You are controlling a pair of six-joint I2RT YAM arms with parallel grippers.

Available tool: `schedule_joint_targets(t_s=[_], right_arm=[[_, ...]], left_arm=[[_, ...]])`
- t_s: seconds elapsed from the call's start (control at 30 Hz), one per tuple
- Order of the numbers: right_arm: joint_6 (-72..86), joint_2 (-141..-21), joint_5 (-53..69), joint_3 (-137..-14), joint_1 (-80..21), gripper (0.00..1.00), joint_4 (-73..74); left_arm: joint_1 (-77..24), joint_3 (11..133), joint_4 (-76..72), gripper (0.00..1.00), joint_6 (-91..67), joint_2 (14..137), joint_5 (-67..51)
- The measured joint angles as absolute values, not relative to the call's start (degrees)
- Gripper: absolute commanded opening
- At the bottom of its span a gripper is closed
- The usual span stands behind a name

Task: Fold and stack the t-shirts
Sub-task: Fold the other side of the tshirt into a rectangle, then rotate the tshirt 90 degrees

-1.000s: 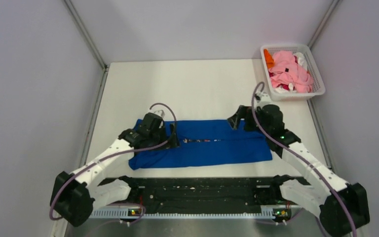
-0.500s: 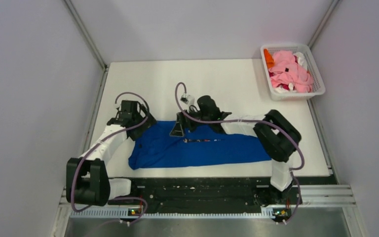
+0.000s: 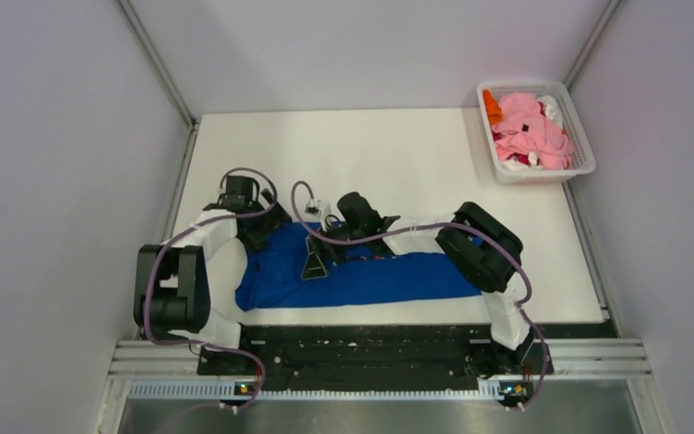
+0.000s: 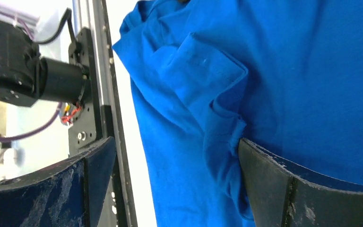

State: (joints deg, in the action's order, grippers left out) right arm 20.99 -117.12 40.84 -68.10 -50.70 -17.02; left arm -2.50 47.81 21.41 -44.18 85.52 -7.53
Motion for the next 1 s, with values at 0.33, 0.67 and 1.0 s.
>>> schedule_joint_targets(t_s=[0.33, 0.67, 1.0], right_arm=[[6.0, -107.2, 37.3, -61.5, -57.6, 0.99, -3.0], [-2.5, -89.8, 28.7, -53.2, -59.6, 0.99, 6.1], [16.8, -82.4, 9.5, -46.5, -45.0, 0.99, -3.0]], left_arm=[[-1.8, 48.1, 21.6, 0.99, -43.5, 87.1, -7.9], [-1.5, 49.6, 23.6, 0.98, -41.7, 86.7, -9.1], [-6.9, 48.9, 27.9, 0.99, -41.1, 74.8, -7.7]])
